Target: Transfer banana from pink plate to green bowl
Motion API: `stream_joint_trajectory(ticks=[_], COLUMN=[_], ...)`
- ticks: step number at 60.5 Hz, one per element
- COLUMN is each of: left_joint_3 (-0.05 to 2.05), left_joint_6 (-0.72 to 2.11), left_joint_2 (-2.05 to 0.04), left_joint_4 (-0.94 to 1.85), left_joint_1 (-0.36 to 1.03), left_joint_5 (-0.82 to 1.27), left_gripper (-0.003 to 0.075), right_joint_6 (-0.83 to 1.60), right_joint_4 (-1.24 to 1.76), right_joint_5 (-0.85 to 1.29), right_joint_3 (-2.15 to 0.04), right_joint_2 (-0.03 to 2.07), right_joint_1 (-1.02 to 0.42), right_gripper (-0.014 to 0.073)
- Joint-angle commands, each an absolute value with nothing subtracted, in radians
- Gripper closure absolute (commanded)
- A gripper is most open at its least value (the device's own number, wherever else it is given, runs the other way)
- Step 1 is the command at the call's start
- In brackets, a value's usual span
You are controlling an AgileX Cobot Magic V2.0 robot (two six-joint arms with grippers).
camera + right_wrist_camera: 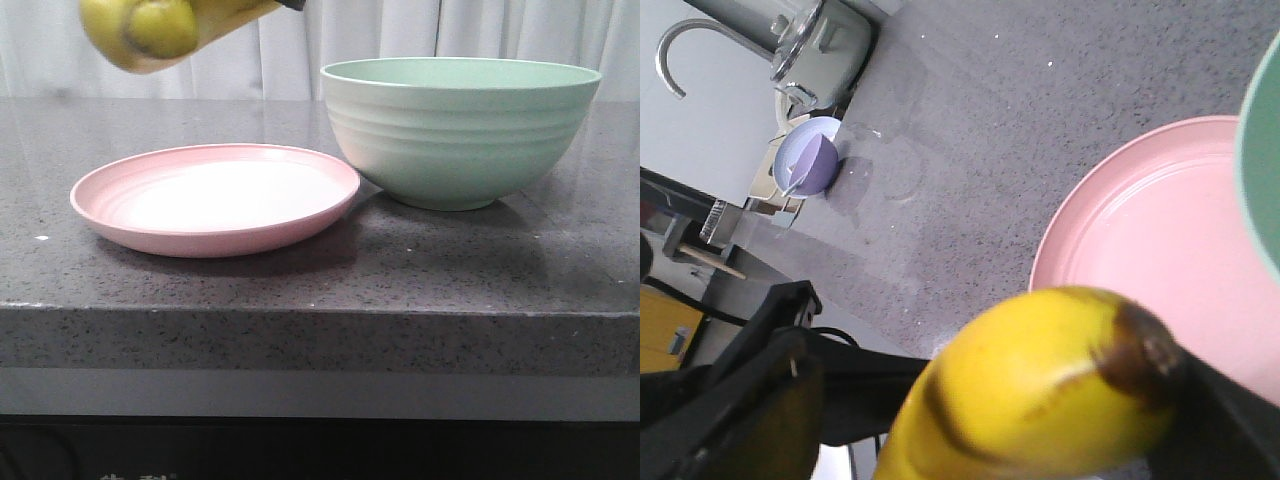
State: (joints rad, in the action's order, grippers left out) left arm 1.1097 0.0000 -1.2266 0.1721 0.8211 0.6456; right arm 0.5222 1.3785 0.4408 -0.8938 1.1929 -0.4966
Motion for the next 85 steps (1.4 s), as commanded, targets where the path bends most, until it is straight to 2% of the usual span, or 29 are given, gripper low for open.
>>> stream_joint_trajectory(ticks=[1, 6, 9, 24, 31, 33, 38, 45, 49, 57, 85], left_joint_3=[1.138, 1.138, 1.138, 1.138, 1.138, 1.138, 1.138, 1.138, 1.138, 1.138, 1.138], left_joint_6=[0.005, 0.005, 0.005, 0.005, 0.005, 0.005, 0.005, 0.005, 0.005, 0.005, 0.005], left_joint_2=[-1.197, -1.197, -1.197, -1.197, -1.197, -1.197, -1.197, -1.197, -1.197, -1.190, -1.163], left_joint_4=[0.186, 0.184, 0.184, 0.184, 0.182, 0.180, 0.164, 0.160, 0.156, 0.154, 0.144], left_joint_1=[0.828, 0.828, 0.828, 0.828, 0.828, 0.828, 0.828, 0.828, 0.828, 0.828, 0.828], left_joint_5=[0.576, 0.576, 0.576, 0.576, 0.576, 0.576, 0.576, 0.574, 0.574, 0.580, 0.582], left_gripper=[0.0574, 0.0574, 0.0574, 0.0573, 0.0541, 0.0514, 0.0389, 0.0149, 0.0092, 0.0089, 0.0089], right_joint_6=[0.578, 0.597, 0.611, 0.617, 0.619, 0.620, 0.645, 0.670, 0.673, 0.673, 0.671], right_joint_4=[1.493, 1.547, 1.571, 1.586, 1.586, 1.586, 1.581, 1.551, 1.505, 1.369, 1.042], right_joint_5=[0.517, 0.565, 0.581, 0.584, 0.583, 0.583, 0.582, 0.556, 0.515, 0.481, 0.587], right_joint_3=[-0.948, -0.953, -0.953, -0.953, -0.953, -0.953, -0.953, -0.955, -0.965, -1.039, -1.456], right_joint_2=[1.215, 1.244, 1.253, 1.255, 1.255, 1.255, 1.255, 1.256, 1.260, 1.284, 1.433], right_joint_1=[-0.499, -0.499, -0.499, -0.499, -0.499, -0.499, -0.499, -0.499, -0.499, -0.469, -0.147], right_gripper=[-0.0017, -0.0008, 0.0029, 0.0369, 0.0428, 0.0431, 0.0431, 0.0431, 0.0431, 0.0431, 0.0431])
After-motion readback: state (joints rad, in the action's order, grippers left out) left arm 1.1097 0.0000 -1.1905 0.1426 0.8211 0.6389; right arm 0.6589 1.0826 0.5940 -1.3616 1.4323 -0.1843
